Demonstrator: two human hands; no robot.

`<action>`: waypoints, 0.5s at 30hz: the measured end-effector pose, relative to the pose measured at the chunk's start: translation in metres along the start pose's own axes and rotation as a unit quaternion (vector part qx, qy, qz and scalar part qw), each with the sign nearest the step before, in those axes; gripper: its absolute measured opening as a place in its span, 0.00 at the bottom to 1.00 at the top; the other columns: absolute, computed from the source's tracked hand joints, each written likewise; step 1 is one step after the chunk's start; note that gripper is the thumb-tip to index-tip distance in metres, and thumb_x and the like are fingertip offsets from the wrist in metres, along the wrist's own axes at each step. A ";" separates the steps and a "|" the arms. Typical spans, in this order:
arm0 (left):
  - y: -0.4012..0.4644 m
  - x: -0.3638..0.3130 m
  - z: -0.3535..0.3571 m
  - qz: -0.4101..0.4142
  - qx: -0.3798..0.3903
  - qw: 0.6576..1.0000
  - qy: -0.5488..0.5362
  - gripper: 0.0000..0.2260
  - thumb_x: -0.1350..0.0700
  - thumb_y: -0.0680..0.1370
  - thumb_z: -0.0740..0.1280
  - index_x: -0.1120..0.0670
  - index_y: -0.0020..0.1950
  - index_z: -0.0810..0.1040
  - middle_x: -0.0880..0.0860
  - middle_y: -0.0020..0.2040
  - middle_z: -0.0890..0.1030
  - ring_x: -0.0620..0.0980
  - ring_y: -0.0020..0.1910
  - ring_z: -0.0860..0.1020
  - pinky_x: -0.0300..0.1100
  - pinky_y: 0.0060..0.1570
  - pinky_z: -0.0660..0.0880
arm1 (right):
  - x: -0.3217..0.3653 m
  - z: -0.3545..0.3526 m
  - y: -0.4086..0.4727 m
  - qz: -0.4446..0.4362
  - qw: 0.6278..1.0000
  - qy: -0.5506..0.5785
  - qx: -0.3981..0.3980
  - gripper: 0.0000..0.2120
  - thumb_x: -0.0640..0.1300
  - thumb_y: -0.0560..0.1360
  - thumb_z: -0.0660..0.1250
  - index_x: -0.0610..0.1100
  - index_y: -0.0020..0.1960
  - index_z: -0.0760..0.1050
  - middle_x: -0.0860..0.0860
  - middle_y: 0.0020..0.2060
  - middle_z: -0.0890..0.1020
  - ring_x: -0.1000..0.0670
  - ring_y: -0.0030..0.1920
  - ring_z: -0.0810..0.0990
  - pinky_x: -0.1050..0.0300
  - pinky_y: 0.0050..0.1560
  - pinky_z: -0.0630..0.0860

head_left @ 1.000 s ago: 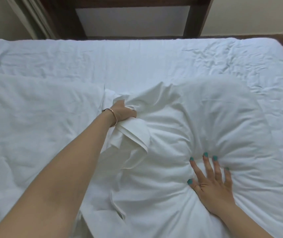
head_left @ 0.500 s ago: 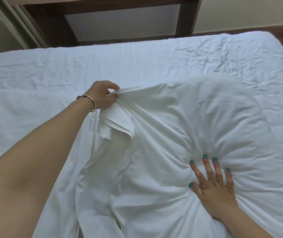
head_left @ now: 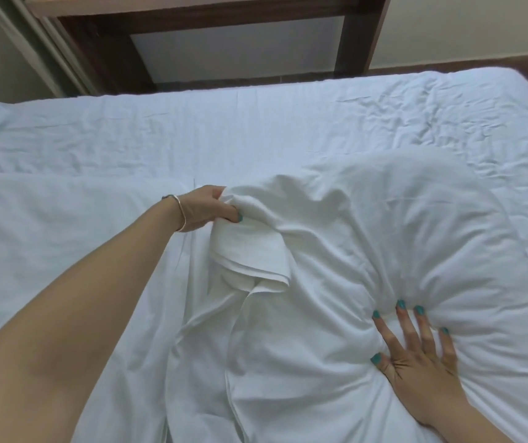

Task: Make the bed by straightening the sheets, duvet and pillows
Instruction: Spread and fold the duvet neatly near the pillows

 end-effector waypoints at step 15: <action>-0.016 -0.057 -0.016 0.110 -0.616 0.619 0.475 0.17 0.63 0.71 0.62 0.55 0.59 0.75 0.60 0.58 0.75 0.62 0.58 0.72 0.64 0.66 0.62 | 0.002 -0.007 0.002 0.001 1.000 0.020 0.019 0.30 0.67 0.78 0.39 0.60 0.77 0.54 0.50 0.78 0.55 0.49 0.78 0.45 0.42 0.70 0.48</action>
Point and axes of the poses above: each hand's wrist, its own y-axis towards the middle knuckle, its own z-axis out of the palm, x = y × z, the point moved 4 cm from there along y, towards the middle knuckle
